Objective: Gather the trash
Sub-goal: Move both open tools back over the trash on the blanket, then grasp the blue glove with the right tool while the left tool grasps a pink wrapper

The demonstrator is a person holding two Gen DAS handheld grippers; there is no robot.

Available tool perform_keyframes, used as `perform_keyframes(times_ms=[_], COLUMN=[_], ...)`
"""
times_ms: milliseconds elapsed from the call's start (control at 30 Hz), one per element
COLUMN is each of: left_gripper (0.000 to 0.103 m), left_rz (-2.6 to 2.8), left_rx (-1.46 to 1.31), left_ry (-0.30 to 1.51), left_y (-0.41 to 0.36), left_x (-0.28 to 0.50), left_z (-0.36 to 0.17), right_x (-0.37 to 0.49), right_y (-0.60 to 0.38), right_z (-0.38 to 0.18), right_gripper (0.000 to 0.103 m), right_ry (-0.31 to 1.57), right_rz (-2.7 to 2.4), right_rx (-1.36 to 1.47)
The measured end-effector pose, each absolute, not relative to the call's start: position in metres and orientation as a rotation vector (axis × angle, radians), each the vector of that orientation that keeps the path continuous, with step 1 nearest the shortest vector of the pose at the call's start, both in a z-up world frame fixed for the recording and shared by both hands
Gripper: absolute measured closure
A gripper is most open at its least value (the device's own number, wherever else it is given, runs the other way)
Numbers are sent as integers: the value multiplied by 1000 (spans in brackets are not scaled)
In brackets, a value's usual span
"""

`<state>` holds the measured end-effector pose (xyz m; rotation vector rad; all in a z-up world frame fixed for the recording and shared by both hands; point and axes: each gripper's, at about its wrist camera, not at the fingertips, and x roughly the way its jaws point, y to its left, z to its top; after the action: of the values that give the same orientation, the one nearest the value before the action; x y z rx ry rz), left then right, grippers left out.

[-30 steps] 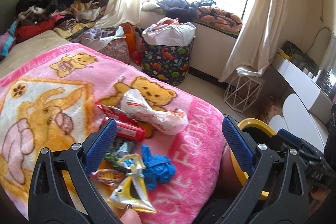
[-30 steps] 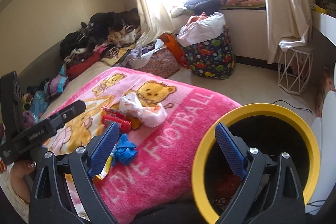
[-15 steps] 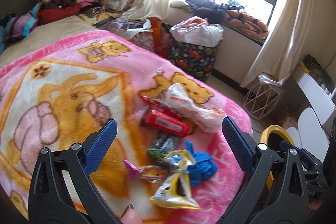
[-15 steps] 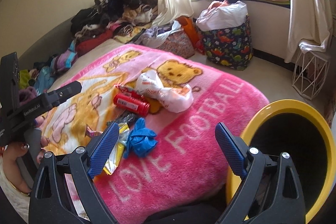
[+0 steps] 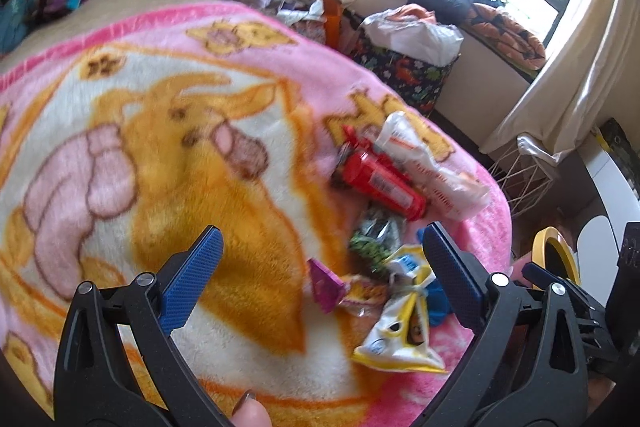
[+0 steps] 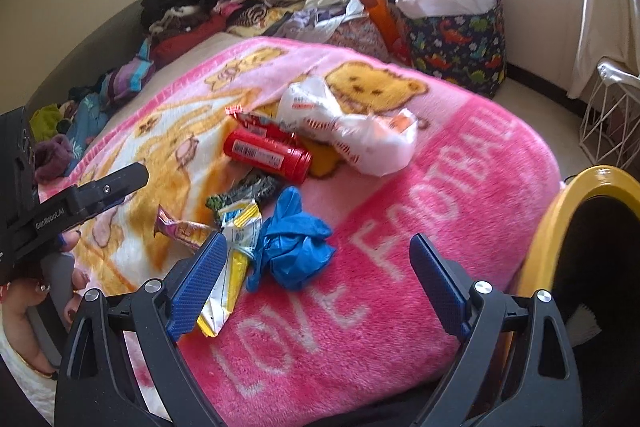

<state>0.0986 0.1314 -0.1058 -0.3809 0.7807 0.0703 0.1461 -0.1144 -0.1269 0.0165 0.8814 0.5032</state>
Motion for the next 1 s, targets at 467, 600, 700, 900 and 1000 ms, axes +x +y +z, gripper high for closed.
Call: perform_keyframes(times_ms=[467, 600, 700, 900, 1000], left_gripper=[49, 64, 80, 85, 85], left_rz=[5, -6, -9, -37, -52], left_rx=[-429, -415, -406, -384, -379], left_ry=[897, 909, 913, 867, 835], left_y=[121, 114, 111, 103, 100], left_x=[105, 107, 107, 106, 105], left_z=[-146, -148, -147, -130, -117], right_x=[170, 171, 170, 166, 163], right_y=[-84, -99, -112, -138, -148], right_z=[-177, -175, -172, -159, -150], right_gripper=[64, 77, 79, 80, 80], right_ry=[1030, 1016, 1001, 966, 948], right_rz=[505, 468, 436, 409, 410], right_rx=[-28, 12, 48, 100, 129])
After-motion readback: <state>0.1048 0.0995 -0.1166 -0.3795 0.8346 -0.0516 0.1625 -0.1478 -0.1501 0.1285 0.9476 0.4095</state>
